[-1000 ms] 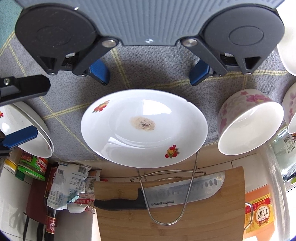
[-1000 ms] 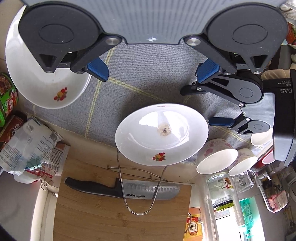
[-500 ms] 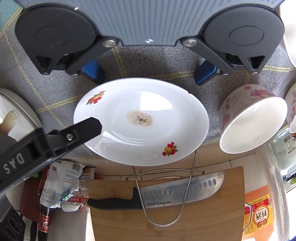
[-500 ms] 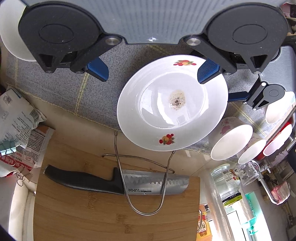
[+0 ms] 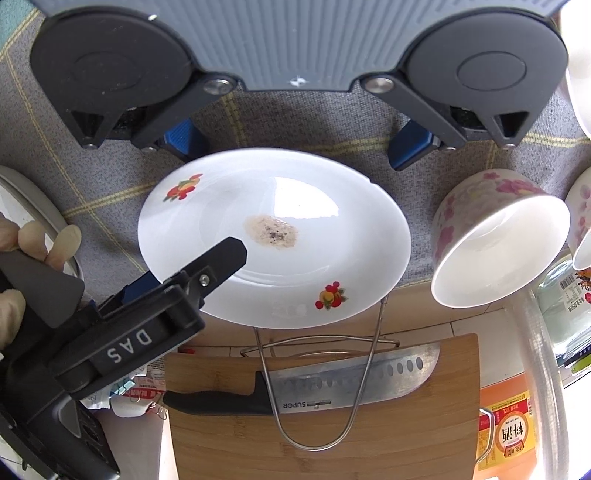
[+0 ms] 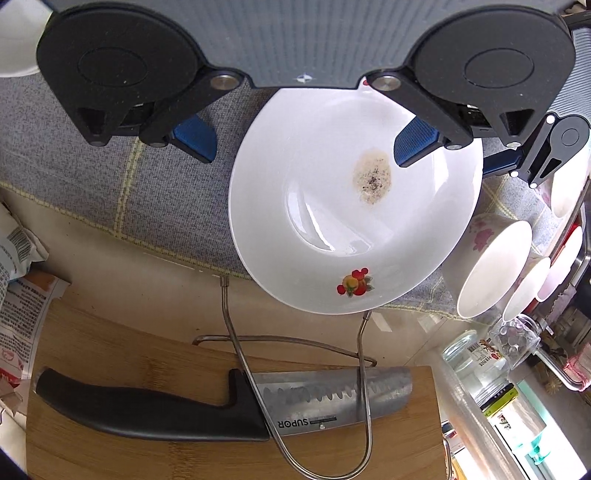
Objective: Organize plates and bowls
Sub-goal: 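Move the right tool down to the rim of the stained white plate, then close the right tool on the rim of the stained white plate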
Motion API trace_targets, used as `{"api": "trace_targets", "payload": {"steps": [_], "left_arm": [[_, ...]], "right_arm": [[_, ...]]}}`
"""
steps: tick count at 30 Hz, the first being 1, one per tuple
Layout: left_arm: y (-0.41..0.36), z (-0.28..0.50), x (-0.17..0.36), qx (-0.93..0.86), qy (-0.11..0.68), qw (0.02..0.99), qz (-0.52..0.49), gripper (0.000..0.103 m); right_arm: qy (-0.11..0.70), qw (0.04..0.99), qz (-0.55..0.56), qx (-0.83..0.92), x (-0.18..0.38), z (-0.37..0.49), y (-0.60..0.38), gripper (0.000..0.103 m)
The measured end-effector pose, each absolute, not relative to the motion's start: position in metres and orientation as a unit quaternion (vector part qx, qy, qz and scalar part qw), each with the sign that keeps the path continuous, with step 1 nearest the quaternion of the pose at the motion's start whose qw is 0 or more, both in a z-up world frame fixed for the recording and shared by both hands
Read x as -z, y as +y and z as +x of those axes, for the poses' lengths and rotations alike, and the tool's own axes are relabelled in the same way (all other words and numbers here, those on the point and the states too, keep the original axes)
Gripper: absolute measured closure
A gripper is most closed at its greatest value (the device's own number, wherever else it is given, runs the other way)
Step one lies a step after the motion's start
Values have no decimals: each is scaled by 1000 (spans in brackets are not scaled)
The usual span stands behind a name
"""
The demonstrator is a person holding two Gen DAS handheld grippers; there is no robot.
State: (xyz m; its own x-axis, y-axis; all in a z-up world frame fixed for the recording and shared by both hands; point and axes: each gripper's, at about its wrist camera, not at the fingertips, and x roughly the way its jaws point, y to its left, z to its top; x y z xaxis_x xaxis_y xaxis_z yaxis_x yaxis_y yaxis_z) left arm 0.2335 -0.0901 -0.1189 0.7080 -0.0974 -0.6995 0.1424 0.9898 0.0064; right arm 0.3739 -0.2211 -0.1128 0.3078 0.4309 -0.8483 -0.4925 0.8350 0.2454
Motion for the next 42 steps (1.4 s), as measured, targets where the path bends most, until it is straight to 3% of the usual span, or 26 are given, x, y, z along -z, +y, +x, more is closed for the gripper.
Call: {"api": "trace_targets", "payload": {"steps": [42], "left_arm": [[-91, 226, 119, 125, 339, 931, 51, 1]], "right_arm": [[532, 725, -129, -418, 106, 441, -182, 0]]}}
